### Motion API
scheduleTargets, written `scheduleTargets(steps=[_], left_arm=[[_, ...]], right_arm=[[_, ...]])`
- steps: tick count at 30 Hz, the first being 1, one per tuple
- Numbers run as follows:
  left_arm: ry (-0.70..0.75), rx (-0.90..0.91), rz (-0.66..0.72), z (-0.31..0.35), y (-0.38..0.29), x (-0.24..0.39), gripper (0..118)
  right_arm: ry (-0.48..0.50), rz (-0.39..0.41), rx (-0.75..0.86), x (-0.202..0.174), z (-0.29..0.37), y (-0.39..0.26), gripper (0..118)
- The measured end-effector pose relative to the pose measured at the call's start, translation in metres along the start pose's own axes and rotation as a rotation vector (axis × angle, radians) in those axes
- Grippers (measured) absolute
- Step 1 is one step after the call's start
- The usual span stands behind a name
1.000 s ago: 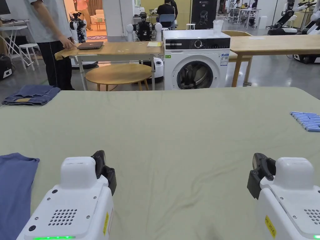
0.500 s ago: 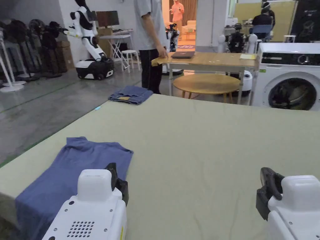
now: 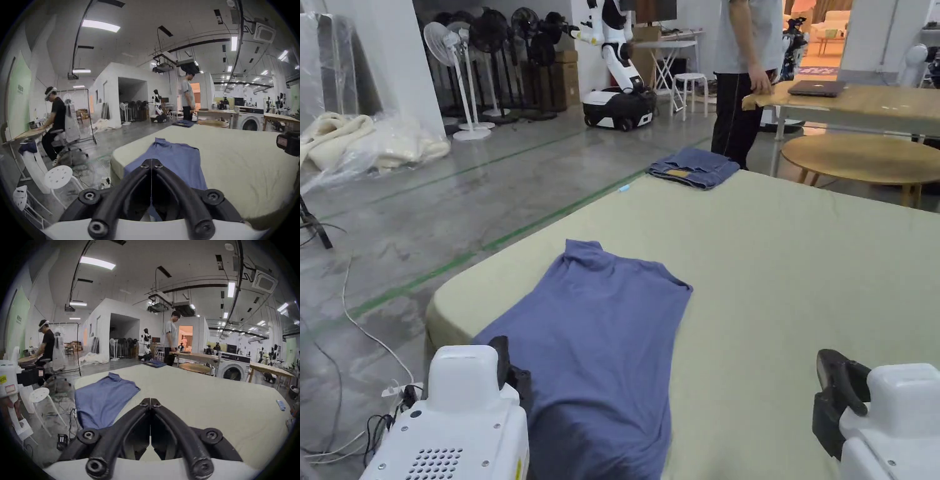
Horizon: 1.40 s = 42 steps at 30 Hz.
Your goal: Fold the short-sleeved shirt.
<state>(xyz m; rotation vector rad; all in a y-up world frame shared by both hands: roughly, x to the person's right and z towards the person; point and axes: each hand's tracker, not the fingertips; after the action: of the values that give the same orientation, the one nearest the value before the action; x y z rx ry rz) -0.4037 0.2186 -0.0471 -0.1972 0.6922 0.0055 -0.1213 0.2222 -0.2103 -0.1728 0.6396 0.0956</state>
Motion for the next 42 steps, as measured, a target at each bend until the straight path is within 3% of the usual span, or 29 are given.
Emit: scheduleTargets(steps=[4, 9, 10, 11, 12, 13, 20, 24, 28, 29, 30, 31, 32, 35, 36, 37, 42], left_arm=[[-0.091, -0.095, -0.027, -0.040, -0.017, 0.016, 0], [-0.207, -0.220, -0.063, -0.122, -0.018, 0.050, 0], [-0.225, -0.267, -0.077, -0.148, -0.016, 0.059, 5], [-0.232, -0.301, -0.078, -0.174, -0.016, 0.067, 39], [-0.229, -0.320, -0.065, -0.197, -0.015, 0.074, 102], [-0.259, -0.358, -0.036, -0.222, -0.016, 0.080, 118], [-0.245, -0.477, -0.164, -0.337, -0.007, 0.142, 116], [-0.330, -0.632, -0.146, -0.371, -0.012, 0.179, 116], [-0.305, -0.735, -0.152, -0.388, -0.033, 0.201, 111], [-0.281, -0.744, -0.163, -0.389, -0.038, 0.200, 95], [-0.241, -0.729, -0.185, -0.388, -0.040, 0.201, 69], [-0.273, -0.713, -0.164, -0.383, -0.037, 0.203, 67], [-0.266, -0.701, -0.173, -0.380, -0.034, 0.206, 58], [-0.245, -0.612, -0.206, -0.365, -0.029, 0.200, 0], [-0.206, -0.591, -0.225, -0.364, -0.029, 0.198, 0], [-0.265, -0.610, -0.168, -0.363, -0.027, 0.187, 0], [-0.297, -0.527, -0.035, -0.339, 0.017, 0.171, 0]], right_arm=[[-0.010, -0.004, -0.044, 0.015, -0.016, -0.007, 0], [-0.047, 0.059, -0.101, 0.034, -0.032, -0.019, 0], [-0.052, 0.068, -0.111, 0.040, -0.036, -0.023, 0], [-0.054, 0.071, -0.125, 0.044, -0.039, -0.027, 0], [-0.055, 0.069, -0.141, 0.047, -0.042, -0.030, 0], [-0.057, 0.065, -0.158, 0.051, -0.046, -0.035, 0], [-0.069, 0.051, -0.267, 0.059, -0.063, -0.066, 0], [-0.064, 0.059, -0.312, 0.059, -0.067, -0.077, 0], [-0.059, 0.058, -0.334, 0.060, -0.064, -0.081, 0], [-0.061, 0.060, -0.336, 0.061, -0.061, -0.081, 0], [-0.064, 0.061, -0.336, 0.062, -0.057, -0.081, 0], [-0.068, 0.063, -0.336, 0.063, -0.054, -0.081, 0], [-0.071, 0.064, -0.336, 0.065, -0.052, -0.081, 0], [-0.081, 0.061, -0.346, 0.067, -0.047, -0.082, 0], [-0.082, 0.056, -0.349, 0.067, -0.046, -0.082, 0], [-0.081, 0.047, -0.350, 0.068, -0.044, -0.082, 0], [-0.079, 0.048, -0.308, 0.071, -0.018, -0.068, 0]])
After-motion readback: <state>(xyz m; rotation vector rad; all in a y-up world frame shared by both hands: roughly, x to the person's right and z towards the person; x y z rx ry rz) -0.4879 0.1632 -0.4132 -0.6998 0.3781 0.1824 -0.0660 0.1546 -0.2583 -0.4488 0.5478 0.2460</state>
